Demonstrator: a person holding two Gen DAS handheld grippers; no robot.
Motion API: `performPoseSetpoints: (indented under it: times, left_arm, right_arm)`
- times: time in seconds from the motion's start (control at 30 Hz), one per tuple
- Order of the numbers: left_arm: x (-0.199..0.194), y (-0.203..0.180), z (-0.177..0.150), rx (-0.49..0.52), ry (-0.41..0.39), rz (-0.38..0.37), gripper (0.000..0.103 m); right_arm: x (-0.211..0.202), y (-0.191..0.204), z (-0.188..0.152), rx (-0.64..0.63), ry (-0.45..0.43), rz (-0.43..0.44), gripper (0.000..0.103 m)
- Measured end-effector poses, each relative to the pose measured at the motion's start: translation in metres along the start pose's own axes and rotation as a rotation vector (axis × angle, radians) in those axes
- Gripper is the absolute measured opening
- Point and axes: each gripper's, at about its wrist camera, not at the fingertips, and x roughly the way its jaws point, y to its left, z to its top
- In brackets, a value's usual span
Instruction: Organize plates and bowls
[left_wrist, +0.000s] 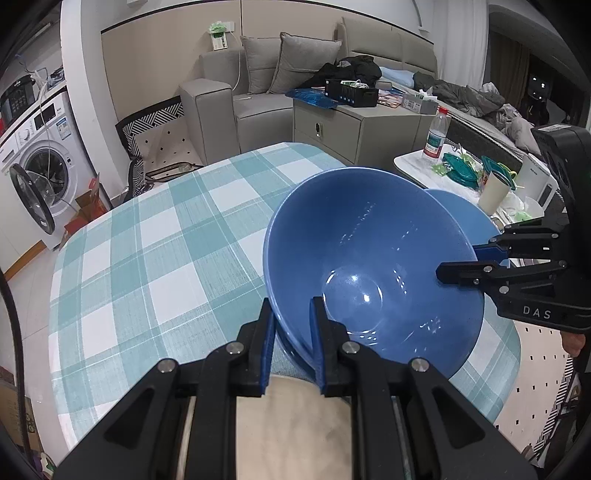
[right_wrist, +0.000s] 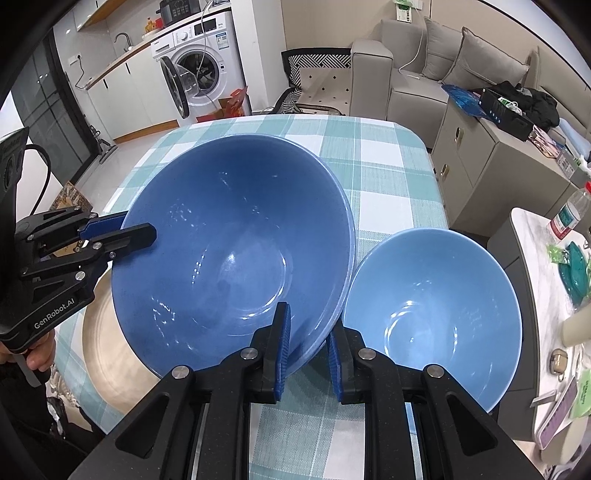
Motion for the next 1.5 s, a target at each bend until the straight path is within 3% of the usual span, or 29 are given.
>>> performPoseSetpoints:
  times: [1.03, 1.5]
  left_arm:
    - [0.021, -0.001, -0.009, 0.034, 0.070, 0.021, 0.016]
    - [0.026, 0.001, -0.011, 0.038, 0.092, 0.025, 0.019]
  right_arm:
    - [0.021, 0.007, -0.001, -0.068, 0.059, -0.046, 0.021]
    - [0.023, 0.013, -0.001, -0.099, 0.080, -0.039, 0.027]
